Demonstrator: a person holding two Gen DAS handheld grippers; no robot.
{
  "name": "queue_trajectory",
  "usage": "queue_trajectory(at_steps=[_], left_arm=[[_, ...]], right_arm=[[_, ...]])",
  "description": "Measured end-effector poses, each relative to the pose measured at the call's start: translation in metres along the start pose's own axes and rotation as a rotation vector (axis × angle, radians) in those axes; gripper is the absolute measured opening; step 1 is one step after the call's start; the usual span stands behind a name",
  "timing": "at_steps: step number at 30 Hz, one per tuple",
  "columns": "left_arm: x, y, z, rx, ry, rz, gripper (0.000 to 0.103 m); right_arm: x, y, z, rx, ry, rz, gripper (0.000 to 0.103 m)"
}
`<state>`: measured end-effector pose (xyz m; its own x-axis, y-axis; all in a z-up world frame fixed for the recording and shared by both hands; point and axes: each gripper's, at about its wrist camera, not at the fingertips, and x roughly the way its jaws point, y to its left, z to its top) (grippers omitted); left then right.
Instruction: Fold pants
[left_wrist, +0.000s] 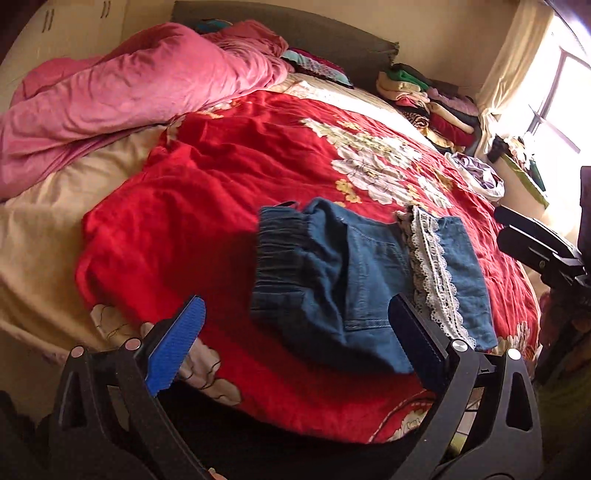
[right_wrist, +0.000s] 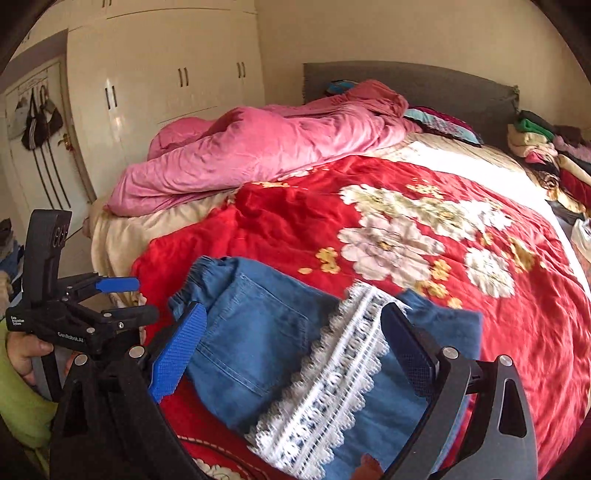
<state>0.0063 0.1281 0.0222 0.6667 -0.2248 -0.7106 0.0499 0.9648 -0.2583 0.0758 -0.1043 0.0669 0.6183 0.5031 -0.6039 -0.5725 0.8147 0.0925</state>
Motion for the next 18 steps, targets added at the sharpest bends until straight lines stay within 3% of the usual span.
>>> queue_trajectory(at_steps=[5, 11, 18], left_arm=[[0.004, 0.019, -0.007, -0.04, 0.025, 0.0, 0.093], [0.007, 0.033, -0.011, -0.09, 0.016, -0.052, 0.091], [0.016, 0.026, -0.013, -0.096, 0.036, -0.127, 0.062]], right_arm=[[0.025, 0.018, 0.016, -0.056, 0.03, 0.029, 0.095], [0.055, 0.034, 0.034, -0.099, 0.076, 0.079, 0.095], [0.088, 0.049, 0.049, -0.169, 0.144, 0.125, 0.095]])
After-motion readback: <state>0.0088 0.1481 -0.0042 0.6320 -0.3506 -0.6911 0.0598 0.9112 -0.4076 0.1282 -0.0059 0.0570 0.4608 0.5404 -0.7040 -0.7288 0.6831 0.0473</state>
